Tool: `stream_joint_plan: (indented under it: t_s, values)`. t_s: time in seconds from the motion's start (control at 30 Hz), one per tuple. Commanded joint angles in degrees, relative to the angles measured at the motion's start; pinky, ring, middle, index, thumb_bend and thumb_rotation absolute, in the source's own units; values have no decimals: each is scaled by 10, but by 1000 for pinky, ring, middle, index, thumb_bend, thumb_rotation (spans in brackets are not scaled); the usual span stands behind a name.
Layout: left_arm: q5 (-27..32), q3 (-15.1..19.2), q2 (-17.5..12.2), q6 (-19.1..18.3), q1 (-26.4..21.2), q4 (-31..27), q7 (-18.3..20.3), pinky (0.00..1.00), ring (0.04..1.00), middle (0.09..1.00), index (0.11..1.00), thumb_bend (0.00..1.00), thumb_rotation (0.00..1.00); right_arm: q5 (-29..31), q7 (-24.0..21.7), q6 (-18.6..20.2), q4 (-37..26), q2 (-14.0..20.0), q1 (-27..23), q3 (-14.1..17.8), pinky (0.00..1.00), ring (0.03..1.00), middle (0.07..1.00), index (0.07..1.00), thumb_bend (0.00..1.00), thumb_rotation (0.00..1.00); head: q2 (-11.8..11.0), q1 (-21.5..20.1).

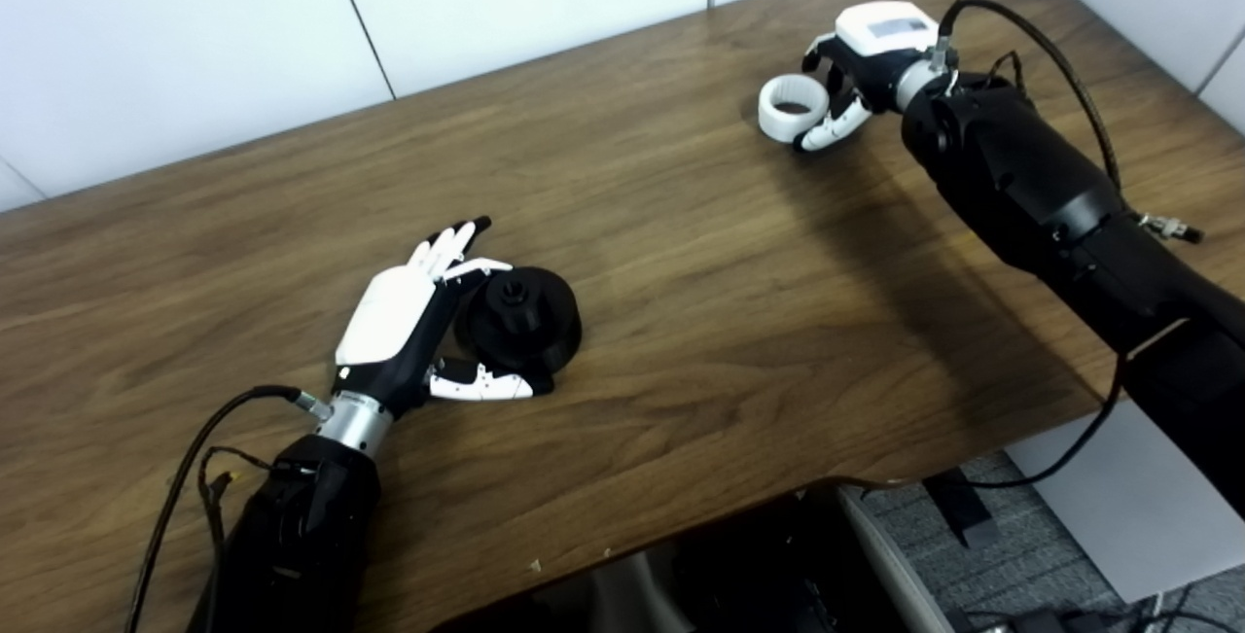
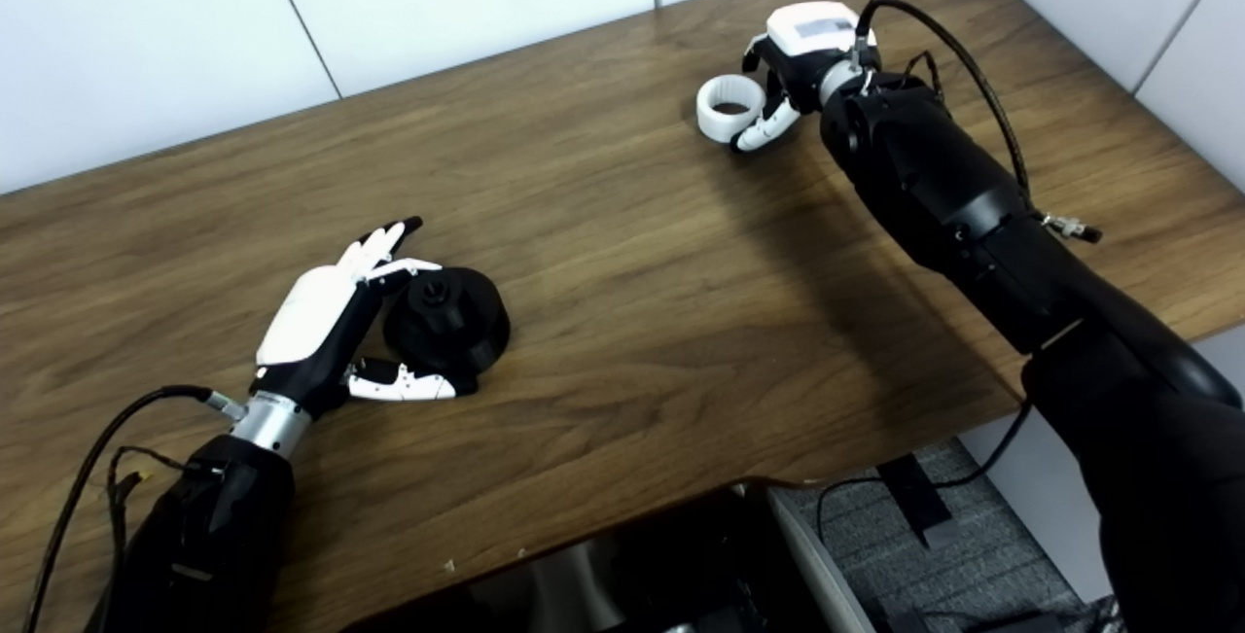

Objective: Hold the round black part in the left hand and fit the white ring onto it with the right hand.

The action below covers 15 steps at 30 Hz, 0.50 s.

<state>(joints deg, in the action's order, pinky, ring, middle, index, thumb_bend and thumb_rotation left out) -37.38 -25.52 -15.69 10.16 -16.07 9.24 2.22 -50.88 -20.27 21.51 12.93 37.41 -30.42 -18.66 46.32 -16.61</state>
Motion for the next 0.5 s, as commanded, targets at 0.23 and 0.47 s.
stream_joint_plan:
  t_s: [0.23, 0.47]
  values:
    - [-21, -6, -6, 1, 4, 10, 8, 1000, 1000, 1000, 671, 1000, 430, -3, -11, -6, -8, -9, -25, -11, 935, 802, 704, 806, 906, 447, 1, 2]
    - [-25, -9, -4, -4, 4, 7, 9, 1000, 1000, 1000, 673, 1000, 429, -3, -12, -7, -11, -14, -27, -13, 964, 801, 705, 804, 902, 446, 2, 3]
